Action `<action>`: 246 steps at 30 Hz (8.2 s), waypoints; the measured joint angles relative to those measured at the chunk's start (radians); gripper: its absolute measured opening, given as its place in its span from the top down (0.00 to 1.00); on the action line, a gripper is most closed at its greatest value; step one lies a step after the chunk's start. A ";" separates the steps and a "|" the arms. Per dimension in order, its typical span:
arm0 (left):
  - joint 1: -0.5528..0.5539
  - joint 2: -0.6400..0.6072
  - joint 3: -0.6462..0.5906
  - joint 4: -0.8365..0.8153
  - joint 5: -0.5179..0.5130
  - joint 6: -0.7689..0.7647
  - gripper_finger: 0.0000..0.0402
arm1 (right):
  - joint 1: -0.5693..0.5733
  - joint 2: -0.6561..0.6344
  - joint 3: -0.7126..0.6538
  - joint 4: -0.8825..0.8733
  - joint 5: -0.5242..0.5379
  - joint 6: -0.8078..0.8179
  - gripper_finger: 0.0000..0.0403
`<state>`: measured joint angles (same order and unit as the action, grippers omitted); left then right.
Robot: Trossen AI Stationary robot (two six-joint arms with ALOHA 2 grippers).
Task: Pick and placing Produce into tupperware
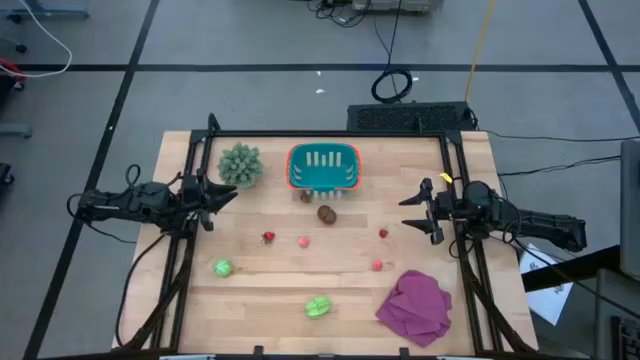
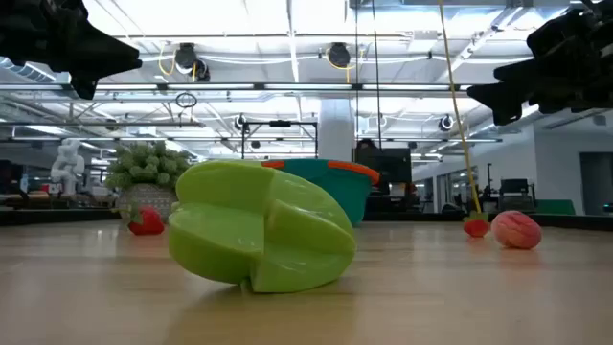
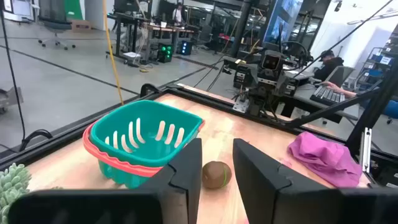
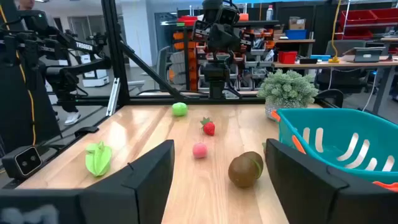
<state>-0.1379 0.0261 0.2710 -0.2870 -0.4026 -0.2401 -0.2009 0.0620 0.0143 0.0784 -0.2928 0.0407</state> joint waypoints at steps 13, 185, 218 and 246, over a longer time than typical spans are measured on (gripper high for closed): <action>0.000 0.000 0.000 0.000 0.000 0.000 0.77 | 0.000 0.000 0.000 0.000 0.000 0.000 0.40; -0.017 1.539 0.480 0.673 0.203 -0.367 0.77 | 0.000 0.411 0.158 0.829 -0.131 0.363 0.40; -0.015 1.539 0.479 0.655 0.299 -0.429 0.42 | 0.000 0.412 0.158 0.829 -0.133 0.366 0.40; 0.018 1.539 0.479 0.348 -0.017 -0.573 0.42 | 0.000 0.411 0.158 0.829 -0.133 0.364 0.40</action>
<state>-0.1199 1.5654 0.7502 0.0605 -0.4195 -0.8133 -0.2012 0.4733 0.1726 0.9077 -0.4259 0.4046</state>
